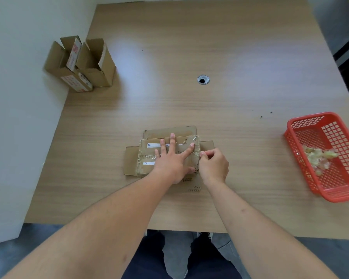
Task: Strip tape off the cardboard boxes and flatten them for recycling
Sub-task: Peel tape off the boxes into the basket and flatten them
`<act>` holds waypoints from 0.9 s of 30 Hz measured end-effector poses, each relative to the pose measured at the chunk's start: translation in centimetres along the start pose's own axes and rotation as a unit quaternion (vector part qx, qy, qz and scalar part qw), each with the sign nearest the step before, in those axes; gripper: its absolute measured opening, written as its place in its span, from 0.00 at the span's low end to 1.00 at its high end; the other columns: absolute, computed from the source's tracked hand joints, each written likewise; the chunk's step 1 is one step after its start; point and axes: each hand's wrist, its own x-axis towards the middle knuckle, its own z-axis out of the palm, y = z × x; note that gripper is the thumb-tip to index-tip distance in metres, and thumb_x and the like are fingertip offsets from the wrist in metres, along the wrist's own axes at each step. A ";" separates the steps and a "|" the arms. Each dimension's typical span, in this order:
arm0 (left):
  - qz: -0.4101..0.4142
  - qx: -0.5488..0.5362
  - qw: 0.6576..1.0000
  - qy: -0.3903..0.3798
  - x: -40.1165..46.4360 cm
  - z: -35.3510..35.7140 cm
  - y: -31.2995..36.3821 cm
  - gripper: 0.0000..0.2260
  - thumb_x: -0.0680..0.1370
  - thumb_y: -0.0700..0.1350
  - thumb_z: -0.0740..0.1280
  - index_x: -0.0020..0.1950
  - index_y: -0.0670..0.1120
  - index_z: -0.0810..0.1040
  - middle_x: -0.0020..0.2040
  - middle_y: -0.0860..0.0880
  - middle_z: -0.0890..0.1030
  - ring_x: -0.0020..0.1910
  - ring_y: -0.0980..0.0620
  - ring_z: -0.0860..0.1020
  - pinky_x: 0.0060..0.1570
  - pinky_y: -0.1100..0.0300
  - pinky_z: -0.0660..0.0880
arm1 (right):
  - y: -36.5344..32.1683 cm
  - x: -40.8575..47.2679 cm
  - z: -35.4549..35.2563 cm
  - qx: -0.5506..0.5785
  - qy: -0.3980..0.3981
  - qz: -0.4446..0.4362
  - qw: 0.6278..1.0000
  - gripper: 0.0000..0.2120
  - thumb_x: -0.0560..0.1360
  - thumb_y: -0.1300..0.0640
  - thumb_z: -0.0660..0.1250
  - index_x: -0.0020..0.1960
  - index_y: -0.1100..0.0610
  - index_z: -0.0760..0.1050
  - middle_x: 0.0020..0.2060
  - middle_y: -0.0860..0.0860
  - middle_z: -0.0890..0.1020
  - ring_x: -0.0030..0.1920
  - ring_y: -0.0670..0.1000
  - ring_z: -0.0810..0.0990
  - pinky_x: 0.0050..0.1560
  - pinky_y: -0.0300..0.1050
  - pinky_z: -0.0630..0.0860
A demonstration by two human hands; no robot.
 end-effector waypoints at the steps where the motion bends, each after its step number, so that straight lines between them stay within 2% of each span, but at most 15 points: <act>1: 0.001 0.000 1.000 -0.001 0.0 -0.1 0.0 0.36 0.79 0.68 0.60 0.78 0.72 0.38 0.78 0.45 0.25 0.78 0.32 0.32 0.77 0.34 0.44 | -0.1 -0.4 0.3 0.006 0.019 0.006 1.000 0.08 0.79 0.51 0.68 0.42 0.51 0.74 0.40 0.46 0.82 0.46 0.55 0.80 0.47 0.47 0.72; 3: 0.003 0.001 1.000 -0.002 -0.1 -0.3 0.1 0.36 0.80 0.67 0.60 0.78 0.72 0.39 0.79 0.45 0.26 0.78 0.32 0.32 0.77 0.34 0.44 | -0.2 -0.8 0.8 -0.009 0.053 -0.027 0.998 0.08 0.78 0.52 0.68 0.41 0.52 0.74 0.40 0.47 0.82 0.44 0.56 0.79 0.42 0.47 0.70; 5: 0.002 0.001 1.000 -0.002 -0.1 -0.2 -0.1 0.36 0.79 0.67 0.61 0.78 0.72 0.39 0.79 0.45 0.26 0.78 0.32 0.32 0.77 0.34 0.44 | 0.2 -0.5 0.7 -0.039 0.039 -0.125 0.991 0.06 0.77 0.55 0.69 0.42 0.52 0.77 0.41 0.48 0.81 0.44 0.54 0.78 0.40 0.46 0.68; 8: 0.002 0.002 1.000 0.002 0.0 0.0 -0.3 0.36 0.79 0.68 0.61 0.78 0.72 0.39 0.79 0.45 0.26 0.78 0.32 0.32 0.77 0.34 0.45 | 1.6 0.5 0.0 -0.066 -0.030 -0.267 0.961 0.03 0.77 0.58 0.72 0.47 0.53 0.85 0.45 0.48 0.82 0.45 0.54 0.81 0.42 0.47 0.75; 10: 0.003 -0.002 1.000 0.002 0.1 0.0 -0.2 0.36 0.79 0.69 0.61 0.78 0.72 0.39 0.79 0.45 0.26 0.78 0.32 0.32 0.77 0.34 0.45 | 2.0 0.6 -0.9 -0.068 -0.070 -0.312 0.945 0.06 0.78 0.58 0.72 0.52 0.54 0.87 0.46 0.49 0.82 0.45 0.52 0.83 0.46 0.49 0.80; 14: 0.003 0.002 1.000 0.000 0.1 0.0 -0.3 0.37 0.78 0.69 0.61 0.78 0.72 0.39 0.79 0.45 0.26 0.78 0.32 0.32 0.77 0.34 0.44 | 1.3 1.8 -2.3 -0.149 -0.141 -0.343 0.917 0.07 0.76 0.61 0.72 0.51 0.53 0.88 0.43 0.53 0.82 0.45 0.56 0.82 0.48 0.50 0.80; 16: 0.003 -0.006 1.000 -0.002 0.1 0.0 -0.3 0.37 0.78 0.69 0.62 0.77 0.73 0.39 0.78 0.46 0.25 0.78 0.32 0.31 0.78 0.34 0.44 | 0.6 2.2 -2.7 -0.197 -0.154 -0.329 0.911 0.07 0.75 0.61 0.73 0.49 0.52 0.87 0.44 0.52 0.85 0.47 0.56 0.83 0.50 0.50 0.79; 20: 0.005 -0.006 1.000 0.004 0.0 0.0 -0.3 0.37 0.78 0.69 0.62 0.78 0.72 0.40 0.79 0.45 0.26 0.78 0.32 0.32 0.77 0.34 0.44 | -0.1 2.5 -2.7 -0.224 -0.159 -0.314 0.909 0.12 0.76 0.58 0.73 0.58 0.49 0.85 0.47 0.52 0.85 0.50 0.56 0.82 0.52 0.48 0.78; 23: 0.005 -0.008 1.000 0.002 0.1 0.0 -0.3 0.37 0.78 0.69 0.62 0.78 0.72 0.40 0.79 0.45 0.27 0.78 0.32 0.32 0.77 0.34 0.44 | -0.1 2.8 -2.3 -0.239 -0.155 -0.317 0.905 0.09 0.78 0.57 0.70 0.54 0.50 0.87 0.49 0.54 0.85 0.53 0.58 0.81 0.53 0.50 0.78; 27: 0.005 -0.011 1.000 0.001 -0.1 0.0 -0.3 0.37 0.78 0.69 0.62 0.78 0.72 0.40 0.79 0.45 0.26 0.78 0.33 0.31 0.78 0.34 0.44 | 0.1 2.8 -1.8 -0.207 -0.122 -0.307 0.921 0.06 0.77 0.56 0.71 0.50 0.51 0.86 0.48 0.52 0.86 0.51 0.56 0.82 0.53 0.50 0.78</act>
